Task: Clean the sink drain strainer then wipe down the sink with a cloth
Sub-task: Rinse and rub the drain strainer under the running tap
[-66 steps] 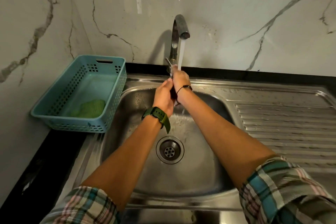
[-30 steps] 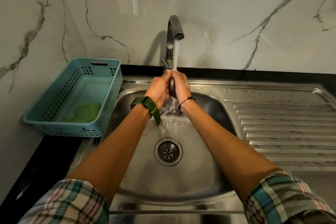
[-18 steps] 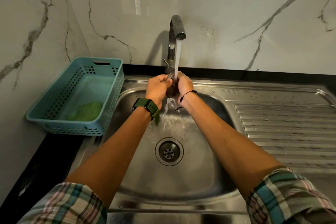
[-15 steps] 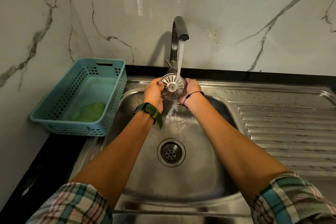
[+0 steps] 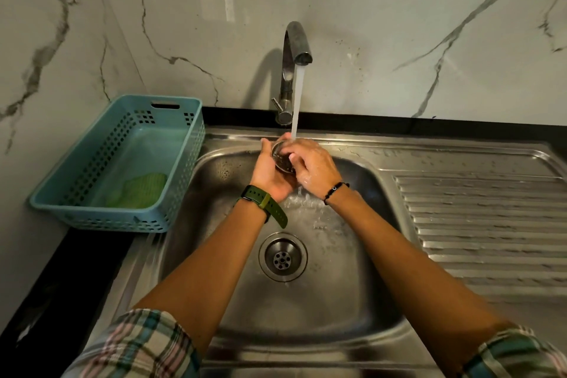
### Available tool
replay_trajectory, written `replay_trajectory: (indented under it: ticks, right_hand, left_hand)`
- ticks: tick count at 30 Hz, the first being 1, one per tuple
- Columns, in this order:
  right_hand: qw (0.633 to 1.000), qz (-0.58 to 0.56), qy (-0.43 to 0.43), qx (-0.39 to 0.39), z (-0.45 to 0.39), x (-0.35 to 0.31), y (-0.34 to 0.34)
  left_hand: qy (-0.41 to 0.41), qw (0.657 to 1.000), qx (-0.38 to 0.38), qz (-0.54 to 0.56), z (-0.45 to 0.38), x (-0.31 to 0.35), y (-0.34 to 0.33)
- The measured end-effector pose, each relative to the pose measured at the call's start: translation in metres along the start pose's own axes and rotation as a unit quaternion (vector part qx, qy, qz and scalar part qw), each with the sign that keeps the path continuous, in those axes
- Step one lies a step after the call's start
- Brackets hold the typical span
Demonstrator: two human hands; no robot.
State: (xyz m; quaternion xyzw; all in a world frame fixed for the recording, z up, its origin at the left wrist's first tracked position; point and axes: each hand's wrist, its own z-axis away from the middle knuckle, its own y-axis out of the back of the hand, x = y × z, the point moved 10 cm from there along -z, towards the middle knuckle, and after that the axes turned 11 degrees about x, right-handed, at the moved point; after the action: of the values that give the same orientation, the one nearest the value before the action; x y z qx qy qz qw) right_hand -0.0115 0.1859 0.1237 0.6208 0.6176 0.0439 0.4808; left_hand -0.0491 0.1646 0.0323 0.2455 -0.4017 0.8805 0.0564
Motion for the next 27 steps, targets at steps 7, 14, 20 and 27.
replay_trajectory:
  ticks: [7, 14, 20, 27]
  right_hand:
    - [0.942, -0.169, -0.289, 0.022, -0.012, 0.037, -0.002]
    - [0.935, -0.197, -0.292, 0.032, -0.028, 0.028, 0.005]
    - [0.929, -0.087, -0.308, -0.185, 0.003, 0.032, -0.038]
    - [0.864, -0.110, -0.450, -0.196, 0.060, 0.077, -0.061]
  left_hand:
    - [0.016, 0.999, -0.002, -0.050, -0.004, -0.012, -0.001]
    - [-0.046, 0.992, 0.018, -0.114, -0.002, 0.004, 0.002]
    - [-0.146, 0.894, 0.138, -0.402, 0.004, 0.008, 0.048]
    - [-0.029, 0.904, 0.160, -0.395, -0.002, -0.023, 0.105]
